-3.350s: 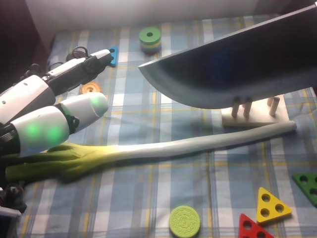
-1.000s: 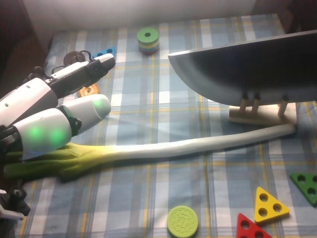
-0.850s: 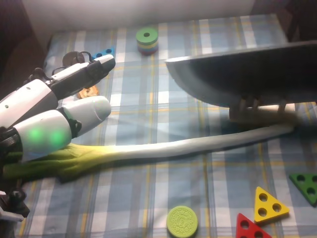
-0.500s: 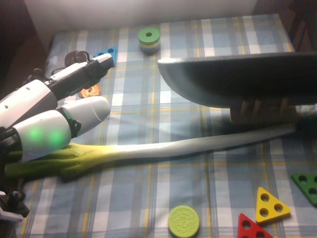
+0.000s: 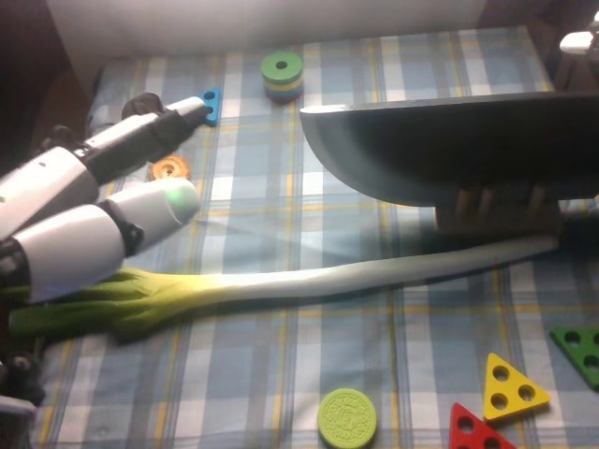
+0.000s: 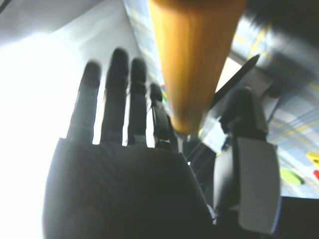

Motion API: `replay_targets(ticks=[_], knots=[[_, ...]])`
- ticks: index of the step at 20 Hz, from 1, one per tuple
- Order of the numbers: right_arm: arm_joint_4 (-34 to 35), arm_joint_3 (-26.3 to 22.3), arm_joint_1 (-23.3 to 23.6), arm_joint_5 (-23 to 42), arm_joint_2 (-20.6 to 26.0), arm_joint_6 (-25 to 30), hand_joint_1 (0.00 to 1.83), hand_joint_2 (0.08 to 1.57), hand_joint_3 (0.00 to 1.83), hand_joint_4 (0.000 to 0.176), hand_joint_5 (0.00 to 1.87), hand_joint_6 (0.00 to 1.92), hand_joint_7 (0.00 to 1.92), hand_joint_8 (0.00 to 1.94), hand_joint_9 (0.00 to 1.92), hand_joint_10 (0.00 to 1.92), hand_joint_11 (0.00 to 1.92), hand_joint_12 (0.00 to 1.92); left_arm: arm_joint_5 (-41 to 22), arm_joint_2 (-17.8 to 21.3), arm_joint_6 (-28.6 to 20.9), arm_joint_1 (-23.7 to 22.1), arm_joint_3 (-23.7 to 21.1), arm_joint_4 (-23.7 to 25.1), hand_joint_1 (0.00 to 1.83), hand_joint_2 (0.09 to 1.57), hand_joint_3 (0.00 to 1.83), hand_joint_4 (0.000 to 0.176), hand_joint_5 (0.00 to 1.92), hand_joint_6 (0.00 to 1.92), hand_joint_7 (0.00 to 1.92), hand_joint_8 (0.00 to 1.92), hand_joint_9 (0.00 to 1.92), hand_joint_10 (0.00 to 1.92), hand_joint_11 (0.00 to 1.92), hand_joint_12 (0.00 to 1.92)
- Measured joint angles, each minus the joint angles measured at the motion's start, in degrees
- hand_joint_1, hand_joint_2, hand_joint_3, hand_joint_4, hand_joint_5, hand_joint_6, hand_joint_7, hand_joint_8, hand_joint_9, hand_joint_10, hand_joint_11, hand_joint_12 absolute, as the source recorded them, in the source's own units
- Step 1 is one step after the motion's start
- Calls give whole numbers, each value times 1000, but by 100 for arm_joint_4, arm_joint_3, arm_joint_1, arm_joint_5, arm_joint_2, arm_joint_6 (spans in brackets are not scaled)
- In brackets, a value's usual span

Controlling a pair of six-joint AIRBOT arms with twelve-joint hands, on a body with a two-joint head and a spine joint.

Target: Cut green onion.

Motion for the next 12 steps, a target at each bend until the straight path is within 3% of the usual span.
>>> replay_targets(ticks=[2,4,7,9,11,12], knots=[[70,-149,-15,326,197,2,660,795,0,176,0,0,0,0,0,0,0,0,-144,186,-188,0,22,-33,109,1472,0,0,157,13,167,8,174,8,10,330],[160,-267,-15,872,378,42,729,784,0,176,0,0,0,0,0,0,0,0,-557,396,-710,33,151,11,161,1457,0,0,169,1,146,0,157,0,0,357],[181,-439,-245,1512,514,339,726,770,0,176,0,0,0,0,0,0,0,0,-1091,540,-1401,173,315,11,103,1461,2,0,177,3,180,10,177,6,0,356],[258,-660,-608,2076,621,448,665,761,0,176,0,0,0,0,0,0,0,0,-1589,590,-1711,348,352,17,137,1433,0,0,199,8,205,10,206,10,13,317],[520,-739,-1167,3023,542,479,666,740,0,176,0,0,0,0,0,0,0,0,-2026,647,-1965,507,352,24,173,1394,0,0,218,3,235,4,250,6,0,388],[754,-741,-1508,3493,409,555,661,767,0,176,0,0,0,0,0,0,4,1,-2205,647,-2124,542,354,20,229,1316,0,0,244,4,264,5,287,5,42,513]])
